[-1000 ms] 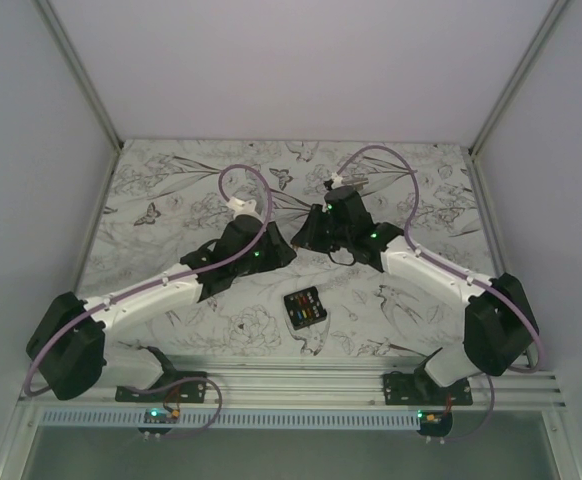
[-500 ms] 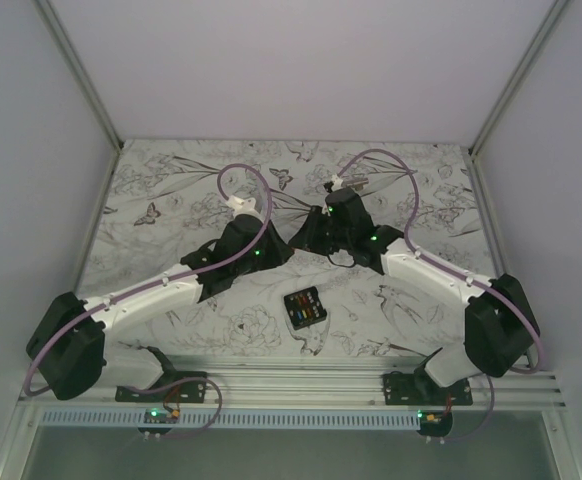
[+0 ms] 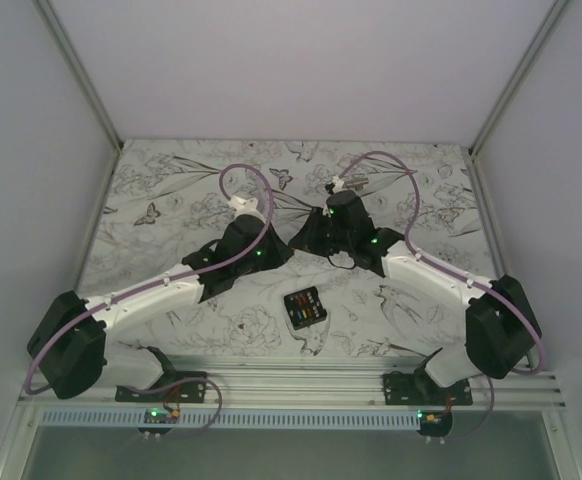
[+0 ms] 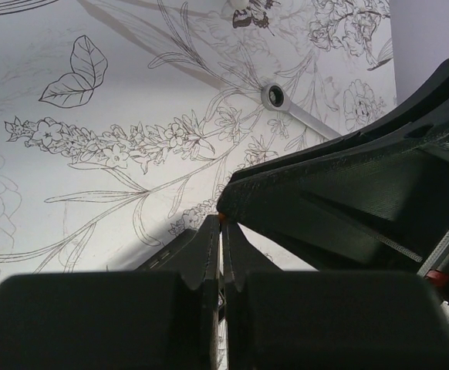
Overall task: Snap on the fuse box
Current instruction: Pick up the fuse from the center of the board.
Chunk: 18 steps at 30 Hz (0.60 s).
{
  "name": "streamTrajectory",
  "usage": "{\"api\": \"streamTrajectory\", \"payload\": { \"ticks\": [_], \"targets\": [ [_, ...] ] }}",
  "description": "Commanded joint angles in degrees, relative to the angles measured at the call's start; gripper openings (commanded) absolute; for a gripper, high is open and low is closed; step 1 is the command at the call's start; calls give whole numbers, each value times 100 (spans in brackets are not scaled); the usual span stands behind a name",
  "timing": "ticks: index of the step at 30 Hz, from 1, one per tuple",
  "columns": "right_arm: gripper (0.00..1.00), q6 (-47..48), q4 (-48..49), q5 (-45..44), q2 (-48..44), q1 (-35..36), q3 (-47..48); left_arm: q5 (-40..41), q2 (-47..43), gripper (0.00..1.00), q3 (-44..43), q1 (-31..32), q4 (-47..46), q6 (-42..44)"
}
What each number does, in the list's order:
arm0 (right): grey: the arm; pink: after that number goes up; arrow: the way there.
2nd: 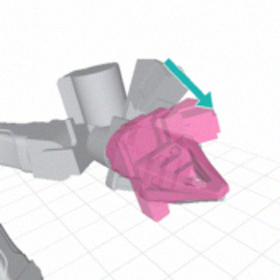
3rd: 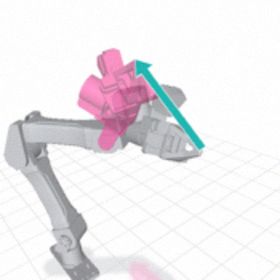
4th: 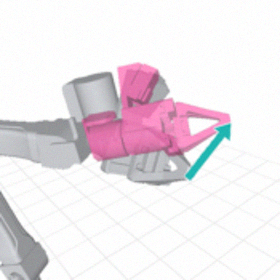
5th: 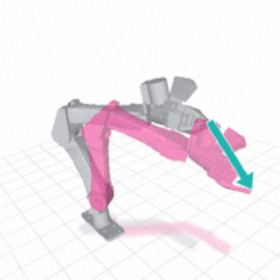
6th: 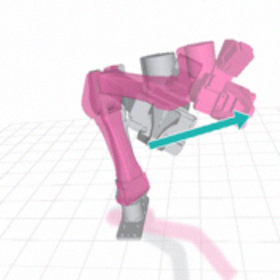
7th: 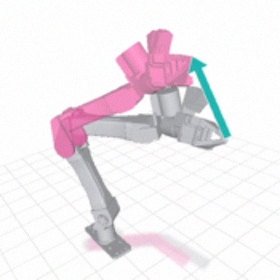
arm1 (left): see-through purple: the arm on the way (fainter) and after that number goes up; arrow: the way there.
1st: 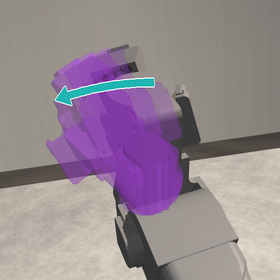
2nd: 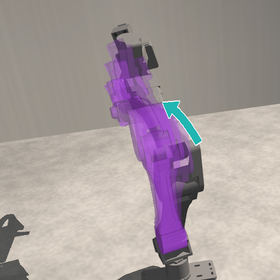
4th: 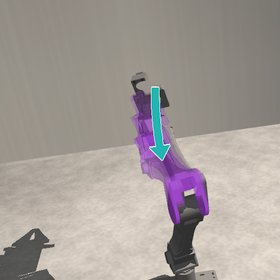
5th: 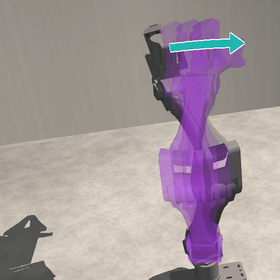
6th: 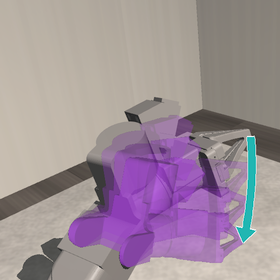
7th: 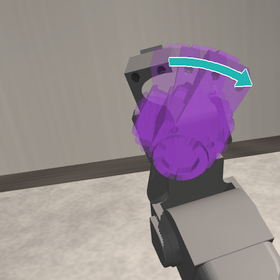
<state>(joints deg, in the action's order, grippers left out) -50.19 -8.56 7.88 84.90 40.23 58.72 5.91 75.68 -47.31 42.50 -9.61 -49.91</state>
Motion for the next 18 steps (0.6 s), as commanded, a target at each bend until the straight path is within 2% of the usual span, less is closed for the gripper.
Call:
{"api": "streamTrajectory", "payload": {
  "ticks": [1, 2, 8, 11, 18],
  "targets": [
    [26, -35, 193, 89, -260, 99, -66, 68, 38, 0, -102, 30, -189, 79],
    [27, 11, 188, 39, -308, 99, -75, 72, 3, 0, -69, 30, -192, 104],
    [50, 727, 97, 79, -754, 58, 7, -214, -461, 0, 220, -51, -184, 611],
    [54, 1386, 57, 372, -1027, -14, 69, -650, -803, 0, 335, -173, -182, 1130],
    [54, 2917, 104, 1554, -1722, -115, 3, -1878, -1822, 0, 553, -420, -142, 2199]
  ]
}}
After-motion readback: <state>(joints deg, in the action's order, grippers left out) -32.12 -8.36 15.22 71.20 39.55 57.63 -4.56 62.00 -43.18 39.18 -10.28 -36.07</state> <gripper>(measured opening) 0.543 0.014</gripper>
